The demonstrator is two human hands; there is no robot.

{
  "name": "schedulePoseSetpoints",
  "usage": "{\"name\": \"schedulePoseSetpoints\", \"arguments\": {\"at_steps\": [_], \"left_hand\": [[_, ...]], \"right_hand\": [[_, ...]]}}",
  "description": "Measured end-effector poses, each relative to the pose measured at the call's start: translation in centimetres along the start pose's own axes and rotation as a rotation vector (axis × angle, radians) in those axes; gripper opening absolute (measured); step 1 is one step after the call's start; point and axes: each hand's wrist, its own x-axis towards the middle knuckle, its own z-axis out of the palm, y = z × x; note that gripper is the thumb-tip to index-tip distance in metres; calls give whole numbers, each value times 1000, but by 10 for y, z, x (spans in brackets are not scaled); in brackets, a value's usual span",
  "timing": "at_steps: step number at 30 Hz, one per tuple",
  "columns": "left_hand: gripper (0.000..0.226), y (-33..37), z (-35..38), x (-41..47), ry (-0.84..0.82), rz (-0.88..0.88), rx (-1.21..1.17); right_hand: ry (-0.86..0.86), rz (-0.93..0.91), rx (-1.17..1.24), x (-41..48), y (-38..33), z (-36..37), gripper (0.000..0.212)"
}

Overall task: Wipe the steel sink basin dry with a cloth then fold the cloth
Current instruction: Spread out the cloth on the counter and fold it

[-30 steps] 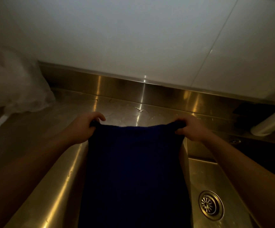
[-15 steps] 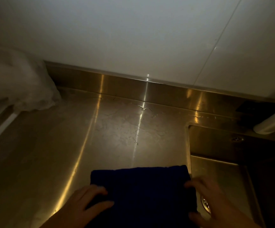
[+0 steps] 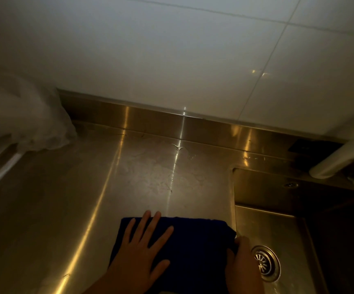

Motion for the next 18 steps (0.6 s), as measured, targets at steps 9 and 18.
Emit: {"name": "schedulePoseSetpoints", "arguments": {"at_steps": [9, 18], "left_hand": [[51, 18, -43, 9, 109, -177, -541], [60, -31, -88, 0, -48, -651, -1551]], "right_hand": [[-19, -190, -30, -9, -44, -55, 13], [-330, -488, -52, -113, -118, 74, 34]]}}
